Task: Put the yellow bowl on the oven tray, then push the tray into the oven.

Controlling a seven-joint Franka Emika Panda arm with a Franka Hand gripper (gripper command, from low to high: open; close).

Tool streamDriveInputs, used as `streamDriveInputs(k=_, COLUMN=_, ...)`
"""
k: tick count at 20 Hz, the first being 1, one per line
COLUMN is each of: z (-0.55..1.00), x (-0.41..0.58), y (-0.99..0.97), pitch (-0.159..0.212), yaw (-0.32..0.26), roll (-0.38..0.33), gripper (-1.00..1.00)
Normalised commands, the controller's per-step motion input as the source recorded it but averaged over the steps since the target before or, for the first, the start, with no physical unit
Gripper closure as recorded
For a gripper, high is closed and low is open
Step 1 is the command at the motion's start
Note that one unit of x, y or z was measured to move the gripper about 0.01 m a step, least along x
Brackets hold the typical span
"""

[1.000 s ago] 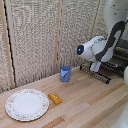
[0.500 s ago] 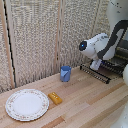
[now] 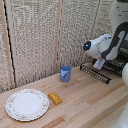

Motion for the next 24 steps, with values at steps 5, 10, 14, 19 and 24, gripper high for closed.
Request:
streamDriveInputs(k=5, z=0.13, x=0.087, y=-0.75, pitch=-0.081, yaw=0.023, roll=-0.008, gripper=1.0)
streamDriveInputs(k=10, z=0.13, x=0.0, y=-0.2, pitch=-0.101, yaw=0.012, roll=-0.023, gripper=-1.0)
streamDriveInputs(k=14, z=0.29, x=-0.03, y=0.23, pitch=-0.074, yaw=-0.033, roll=0.0, gripper=-1.0)
streamDriveInputs(k=19, z=0.31, x=-0.031, y=0.58, pitch=-0.02, yaw=-0.145, roll=0.0, gripper=-1.0)
streamDriveInputs(k=24, z=0.55, x=0.106, y=0.15, pitch=0.05, yaw=-0.136, roll=0.012, gripper=-1.0)
